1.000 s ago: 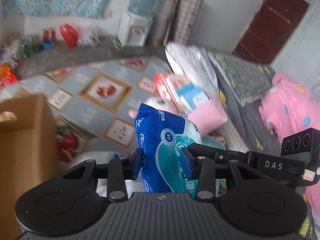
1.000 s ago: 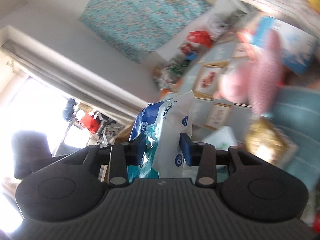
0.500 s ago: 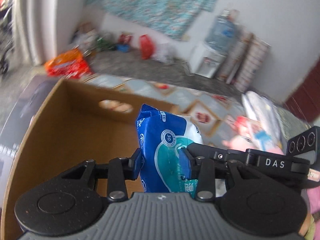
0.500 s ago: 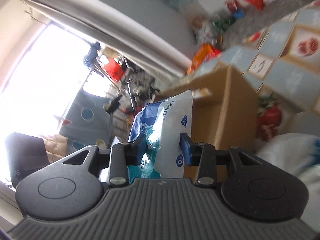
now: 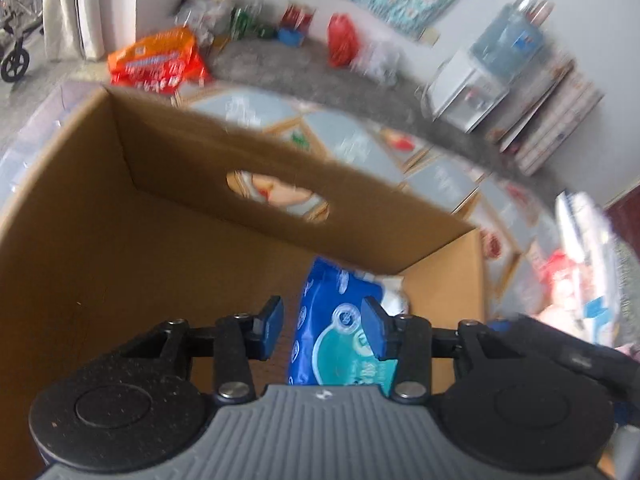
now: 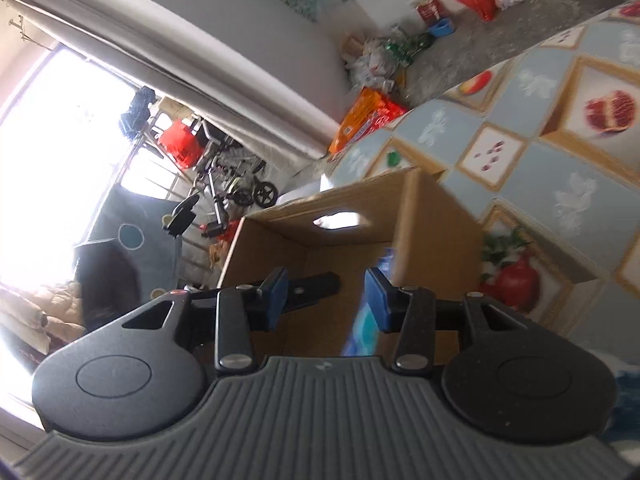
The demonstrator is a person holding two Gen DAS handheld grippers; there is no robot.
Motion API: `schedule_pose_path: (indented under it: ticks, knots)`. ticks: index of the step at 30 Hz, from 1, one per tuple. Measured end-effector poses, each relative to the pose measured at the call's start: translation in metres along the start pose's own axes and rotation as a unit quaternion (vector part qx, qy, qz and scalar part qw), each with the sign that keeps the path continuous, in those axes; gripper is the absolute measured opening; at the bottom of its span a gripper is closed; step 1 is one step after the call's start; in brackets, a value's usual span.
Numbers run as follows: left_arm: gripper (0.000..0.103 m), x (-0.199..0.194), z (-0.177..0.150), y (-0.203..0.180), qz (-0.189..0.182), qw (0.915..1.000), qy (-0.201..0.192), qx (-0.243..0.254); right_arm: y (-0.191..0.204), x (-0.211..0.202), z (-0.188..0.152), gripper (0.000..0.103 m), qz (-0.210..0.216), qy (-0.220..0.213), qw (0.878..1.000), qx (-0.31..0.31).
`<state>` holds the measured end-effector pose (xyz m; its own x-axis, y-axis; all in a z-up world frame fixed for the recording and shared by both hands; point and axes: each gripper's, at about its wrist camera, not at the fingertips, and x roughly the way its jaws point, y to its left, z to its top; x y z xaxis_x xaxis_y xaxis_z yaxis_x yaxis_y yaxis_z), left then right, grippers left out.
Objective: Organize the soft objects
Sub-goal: 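Carry the wet-wipes pack into the cardboard box and release it, then reach the left tool to the pink plush toy and grasp it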
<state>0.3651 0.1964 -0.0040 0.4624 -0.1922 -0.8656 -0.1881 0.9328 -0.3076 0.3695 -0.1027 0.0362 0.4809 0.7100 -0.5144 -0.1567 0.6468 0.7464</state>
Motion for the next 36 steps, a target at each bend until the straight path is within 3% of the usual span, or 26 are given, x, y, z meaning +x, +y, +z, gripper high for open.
schedule_pose_path:
  ticks: [8,10,12,13,18,23,26,30,36]
  knots:
    - [0.046,0.017,-0.008,0.001,0.013,0.9996,0.019,-0.018,-0.019,-0.049,-0.013,0.043,0.013,-0.021,1.0,-0.012]
    - [0.053,0.012,-0.011,-0.001,0.015,0.9996,0.013,-0.02,-0.022,-0.064,-0.016,0.043,0.013,-0.028,0.999,-0.016]
    - [0.082,0.002,-0.013,-0.005,0.016,0.9995,0.008,-0.027,-0.024,-0.081,-0.02,0.044,0.009,-0.035,0.999,-0.021]
    - [0.087,-0.006,-0.015,-0.006,0.013,0.9994,0.0,-0.032,-0.026,-0.093,-0.022,0.046,0.007,-0.041,0.999,-0.025]
    - [0.093,-0.058,-0.032,-0.024,0.009,0.998,-0.059,-0.018,-0.035,-0.159,-0.03,0.055,-0.02,-0.085,0.995,-0.042]
    - [0.099,-0.104,-0.057,-0.059,-0.009,0.9937,-0.109,0.024,-0.05,-0.228,-0.04,0.067,-0.066,-0.139,0.987,-0.051]
    - [0.101,-0.121,-0.073,-0.091,-0.031,0.99,-0.124,0.061,-0.062,-0.256,-0.049,0.067,-0.086,-0.156,0.983,-0.05]
    - [0.102,-0.128,-0.09,-0.143,-0.052,0.9836,-0.118,0.125,-0.077,-0.282,-0.056,0.067,-0.097,-0.171,0.98,-0.043]
    - [0.102,-0.097,-0.116,-0.221,-0.062,0.9706,-0.087,0.216,-0.093,-0.297,-0.049,0.067,-0.098,-0.177,0.979,-0.029]
